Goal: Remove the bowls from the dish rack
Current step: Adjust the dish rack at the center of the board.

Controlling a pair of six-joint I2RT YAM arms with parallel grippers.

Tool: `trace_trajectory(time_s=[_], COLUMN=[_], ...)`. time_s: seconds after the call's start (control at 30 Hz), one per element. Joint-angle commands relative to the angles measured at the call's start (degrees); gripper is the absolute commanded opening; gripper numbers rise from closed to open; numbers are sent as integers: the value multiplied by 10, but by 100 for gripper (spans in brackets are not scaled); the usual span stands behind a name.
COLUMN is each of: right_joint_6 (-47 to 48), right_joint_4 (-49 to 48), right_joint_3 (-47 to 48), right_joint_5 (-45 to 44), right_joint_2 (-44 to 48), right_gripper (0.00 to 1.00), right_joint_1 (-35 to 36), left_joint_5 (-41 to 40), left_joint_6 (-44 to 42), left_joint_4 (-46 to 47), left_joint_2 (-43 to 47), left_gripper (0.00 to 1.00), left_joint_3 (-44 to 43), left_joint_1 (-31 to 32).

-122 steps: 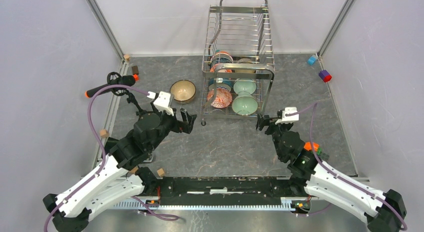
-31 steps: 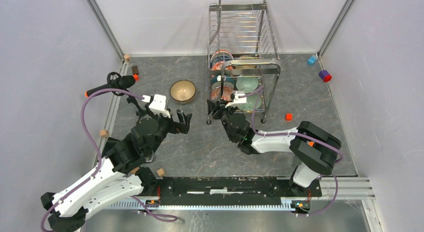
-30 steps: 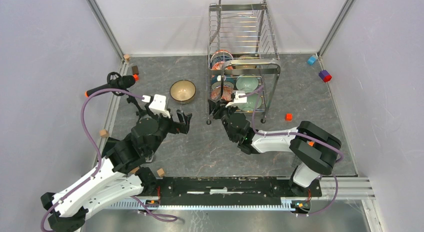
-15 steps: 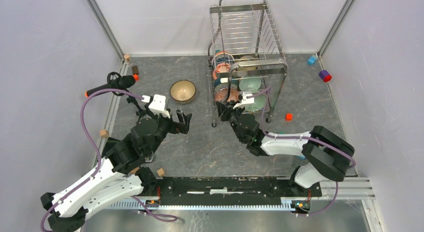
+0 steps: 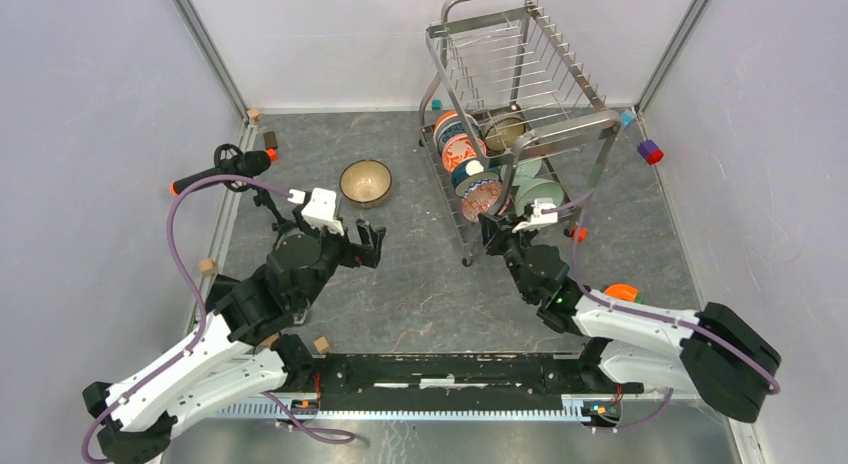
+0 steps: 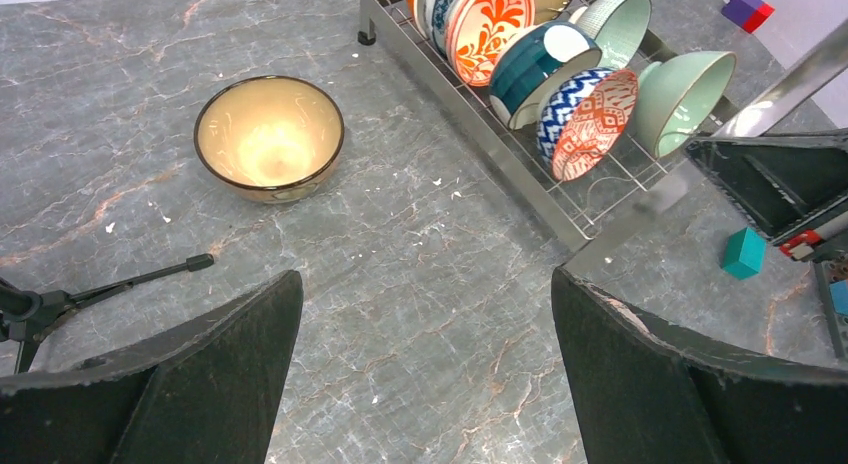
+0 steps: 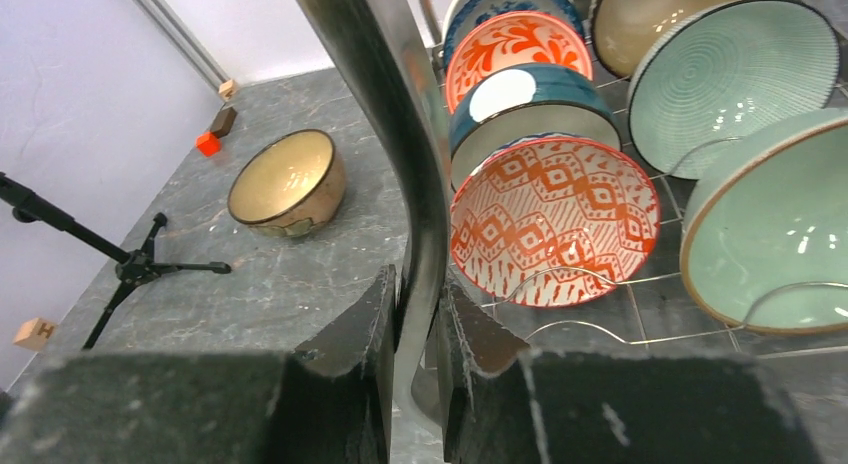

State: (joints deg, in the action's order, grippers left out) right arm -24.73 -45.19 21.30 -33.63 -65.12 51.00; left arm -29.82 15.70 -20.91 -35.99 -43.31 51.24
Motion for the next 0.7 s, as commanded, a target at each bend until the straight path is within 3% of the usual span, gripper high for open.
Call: trace_trajectory(time_s=[0.0, 0.17, 0.33, 0.57, 0.67], right_joint_6=[60, 45, 39, 28, 35], right_joint_4=[89, 121, 148, 180, 190], right_joint_3=[-38, -65, -78, -103, -108], right_joint_5=[-53, -32, -25, -8, -3], right_joint_2=[60, 106, 144, 193, 208], right_gripper=[19, 19, 20, 24, 25], right_joint_1=[-37, -83, -111, -137, -143], left_joint_5=[1, -17, -32, -64, -25], left_joint_6=[-24, -27, 18, -46, -58], left_joint_4=[13, 36, 125, 344, 419], left_joint_2=[-7, -27, -81, -297, -394], left_gripper=[99, 99, 100, 100, 100], left_joint_3=[0, 11, 26, -44, -79], left_joint_1=[3, 3, 1, -5, -37])
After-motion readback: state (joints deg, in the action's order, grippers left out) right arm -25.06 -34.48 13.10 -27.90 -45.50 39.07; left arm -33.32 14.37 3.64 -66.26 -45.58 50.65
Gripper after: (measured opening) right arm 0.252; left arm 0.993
